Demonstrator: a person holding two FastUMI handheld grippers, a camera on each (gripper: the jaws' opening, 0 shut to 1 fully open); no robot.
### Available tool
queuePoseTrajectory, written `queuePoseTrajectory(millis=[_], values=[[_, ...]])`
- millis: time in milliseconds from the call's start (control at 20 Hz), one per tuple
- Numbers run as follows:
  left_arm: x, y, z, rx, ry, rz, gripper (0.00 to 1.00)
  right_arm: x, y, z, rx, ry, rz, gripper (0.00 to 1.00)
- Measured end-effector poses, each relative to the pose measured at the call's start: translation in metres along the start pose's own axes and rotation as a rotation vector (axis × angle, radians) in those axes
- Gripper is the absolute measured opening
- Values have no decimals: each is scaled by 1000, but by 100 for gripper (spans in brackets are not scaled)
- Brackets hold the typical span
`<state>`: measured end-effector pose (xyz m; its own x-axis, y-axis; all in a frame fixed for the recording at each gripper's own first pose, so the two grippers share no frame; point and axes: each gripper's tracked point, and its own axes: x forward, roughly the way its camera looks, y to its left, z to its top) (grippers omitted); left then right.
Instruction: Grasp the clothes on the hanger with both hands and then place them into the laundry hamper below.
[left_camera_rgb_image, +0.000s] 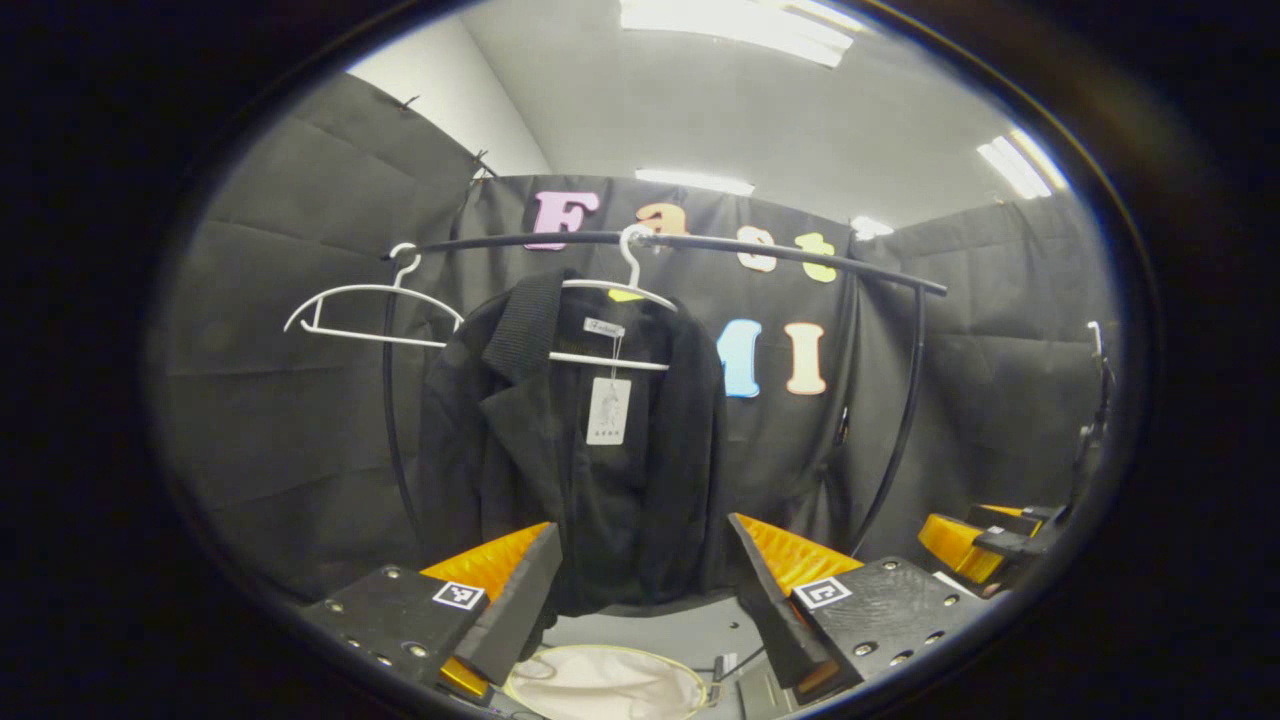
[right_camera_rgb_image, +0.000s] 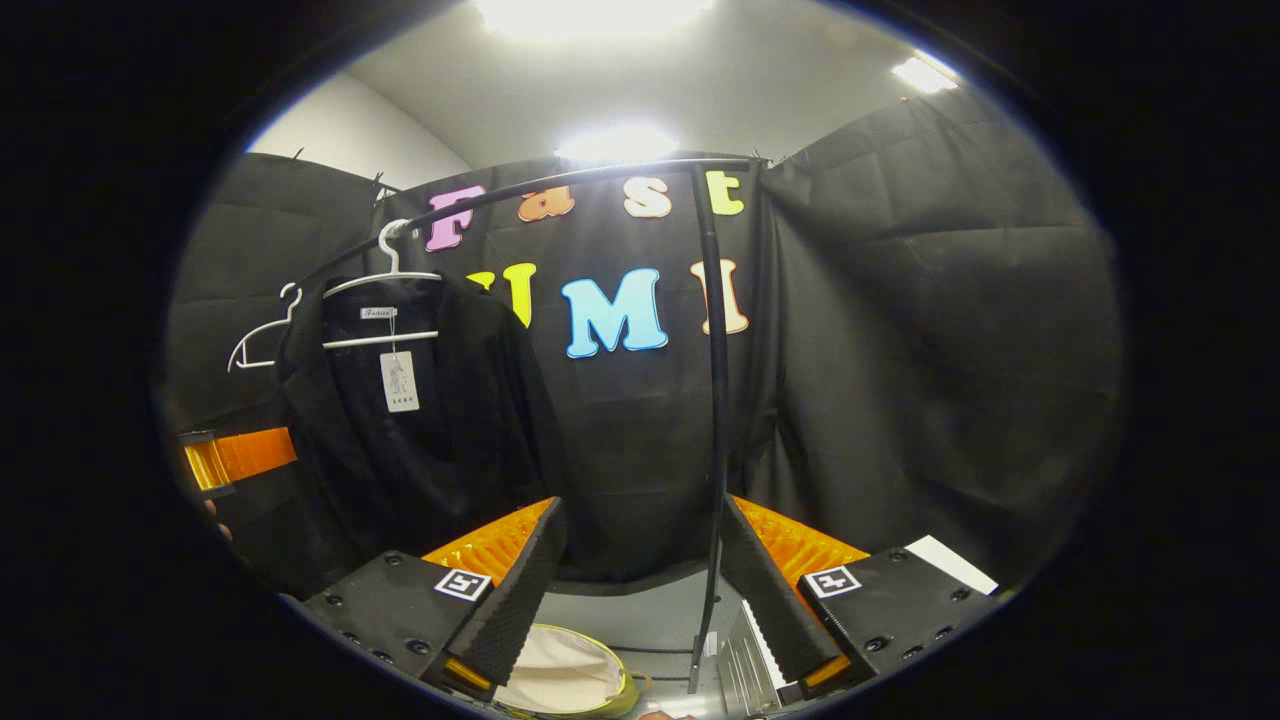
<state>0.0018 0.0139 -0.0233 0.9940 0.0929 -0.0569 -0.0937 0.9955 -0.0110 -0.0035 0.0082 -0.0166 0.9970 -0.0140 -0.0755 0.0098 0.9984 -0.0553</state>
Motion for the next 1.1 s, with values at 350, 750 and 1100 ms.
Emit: queuePoseTrajectory(millis=[350, 750, 1100], values=[[1, 24, 14, 10, -37, 15, 96, 11, 25, 12, -21, 33, 29, 98], [10, 76, 17, -36, -28, 141, 95, 43, 78, 21, -18, 28, 144, 93], [30, 98, 37, -42, -39, 256, 95, 106, 126, 30, 45, 51, 266, 93]])
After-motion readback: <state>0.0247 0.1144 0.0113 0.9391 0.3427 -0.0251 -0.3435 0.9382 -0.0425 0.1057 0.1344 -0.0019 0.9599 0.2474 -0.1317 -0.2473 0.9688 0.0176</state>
